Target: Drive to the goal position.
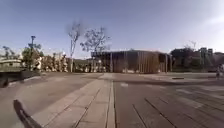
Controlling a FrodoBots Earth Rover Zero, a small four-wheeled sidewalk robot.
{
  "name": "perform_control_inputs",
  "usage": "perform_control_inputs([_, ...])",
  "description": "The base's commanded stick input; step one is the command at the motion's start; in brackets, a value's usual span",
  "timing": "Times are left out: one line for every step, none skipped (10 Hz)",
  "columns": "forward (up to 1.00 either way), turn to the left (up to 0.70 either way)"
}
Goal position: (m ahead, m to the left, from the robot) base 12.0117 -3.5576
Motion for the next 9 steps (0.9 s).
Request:
perform_control_inputs([0.70, -0.35])
perform_control_inputs([0.70, -0.35])
perform_control_inputs([0.70, -0.35])
perform_control_inputs([0.70, -0.34])
perform_control_inputs([0.70, -0.27])
perform_control_inputs([0.70, -0.14])
perform_control_inputs([0.70, 0.00])
perform_control_inputs([0.70, 0.00])
perform_control_inputs([0.70, 0.00])
